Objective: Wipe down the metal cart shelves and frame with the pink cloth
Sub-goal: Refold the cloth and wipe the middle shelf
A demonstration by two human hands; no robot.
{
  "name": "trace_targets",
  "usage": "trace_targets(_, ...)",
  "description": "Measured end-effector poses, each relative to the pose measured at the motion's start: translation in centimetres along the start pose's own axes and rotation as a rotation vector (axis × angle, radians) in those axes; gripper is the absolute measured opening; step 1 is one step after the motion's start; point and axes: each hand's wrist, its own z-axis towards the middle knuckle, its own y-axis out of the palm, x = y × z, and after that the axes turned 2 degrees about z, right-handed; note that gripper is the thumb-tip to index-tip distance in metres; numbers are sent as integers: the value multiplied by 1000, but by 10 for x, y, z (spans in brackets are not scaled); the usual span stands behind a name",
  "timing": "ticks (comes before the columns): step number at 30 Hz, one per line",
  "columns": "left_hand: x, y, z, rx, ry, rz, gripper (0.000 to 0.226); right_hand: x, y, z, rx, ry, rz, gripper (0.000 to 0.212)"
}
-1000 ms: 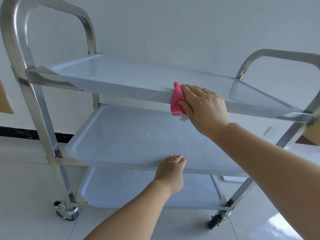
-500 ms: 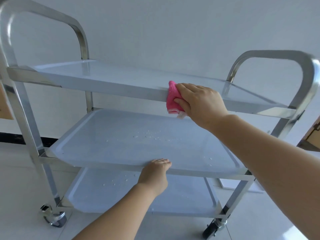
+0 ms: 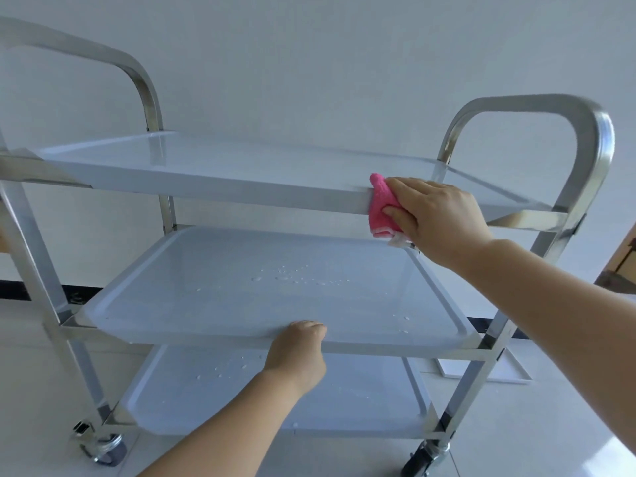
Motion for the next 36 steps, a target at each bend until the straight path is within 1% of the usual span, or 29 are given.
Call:
trace_targets(1, 6, 0, 2, 1, 1, 16, 31, 0, 0, 0, -2, 1, 4, 43)
trace_targets(2, 12, 2, 4, 5, 26, 21, 33, 0, 0, 0, -6, 3, 8, 44)
trace_targets(5, 39, 9, 10, -18, 180, -17, 56, 0, 1, 0, 2, 4, 11, 45)
trace_targets(7, 56, 15, 14, -53, 233, -23, 61, 0, 2, 0, 14, -5, 15, 44)
trace_targets(10, 65, 24, 18, -86, 220, -31, 60, 3, 0, 0, 21, -25, 4, 42)
trace_targets(14, 61, 30, 19, -71, 225, -46, 65, 8, -1, -1, -1, -63, -6, 40)
trace_targets(20, 62, 32, 21, -66, 190, -71, 66, 21, -4, -9, -23, -64, -7, 41)
trace_targets(29, 62, 31, 28, -67, 160, -2, 66, 62, -18, -39, -15, -12, -52, 43)
trace_targets(36, 64, 29, 33, -66, 152, 34, 66, 92, -30, -63, -77, 79, -57, 50)
